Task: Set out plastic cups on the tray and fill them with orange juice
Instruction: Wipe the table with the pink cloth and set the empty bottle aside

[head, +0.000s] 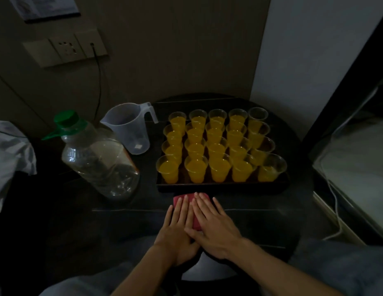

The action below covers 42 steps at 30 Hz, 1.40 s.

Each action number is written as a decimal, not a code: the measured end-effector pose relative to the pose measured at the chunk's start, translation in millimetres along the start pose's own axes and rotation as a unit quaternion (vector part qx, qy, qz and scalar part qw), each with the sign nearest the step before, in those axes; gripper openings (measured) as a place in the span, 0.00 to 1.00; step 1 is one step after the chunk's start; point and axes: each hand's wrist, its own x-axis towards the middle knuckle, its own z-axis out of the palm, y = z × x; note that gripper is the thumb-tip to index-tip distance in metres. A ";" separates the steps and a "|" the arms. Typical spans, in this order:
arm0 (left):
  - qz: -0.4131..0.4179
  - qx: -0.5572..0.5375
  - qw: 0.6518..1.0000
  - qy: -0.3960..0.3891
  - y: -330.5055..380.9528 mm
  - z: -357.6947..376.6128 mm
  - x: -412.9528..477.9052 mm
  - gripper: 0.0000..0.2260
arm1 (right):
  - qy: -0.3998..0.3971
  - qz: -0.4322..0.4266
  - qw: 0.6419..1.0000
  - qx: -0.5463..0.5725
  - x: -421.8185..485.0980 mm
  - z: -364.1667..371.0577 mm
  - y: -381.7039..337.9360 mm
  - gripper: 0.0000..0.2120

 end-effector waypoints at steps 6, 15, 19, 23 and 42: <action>0.016 0.005 1.000 -0.017 38.3 0.7 20.8 0.40 | 0.010 0.012 1.000 0.000 -22.5 -5.2 38.0 0.48; 0.019 -0.006 1.000 -0.021 89.8 -7.5 36.3 0.40 | 0.012 0.012 1.000 0.002 -48.5 -16.1 81.7 0.48; 0.018 -0.003 1.000 -0.010 112.1 -9.0 45.7 0.40 | 0.015 0.015 1.000 -0.006 -61.7 -21.7 99.2 0.47; 0.020 0.003 1.000 -0.011 134.1 -7.5 55.0 0.43 | 0.020 0.017 1.000 -0.014 -74.9 -25.2 118.9 0.43; 0.088 0.010 0.996 0.001 209.3 -9.2 83.8 0.45 | 0.020 0.109 0.994 -0.018 -128.4 -29.7 177.3 0.43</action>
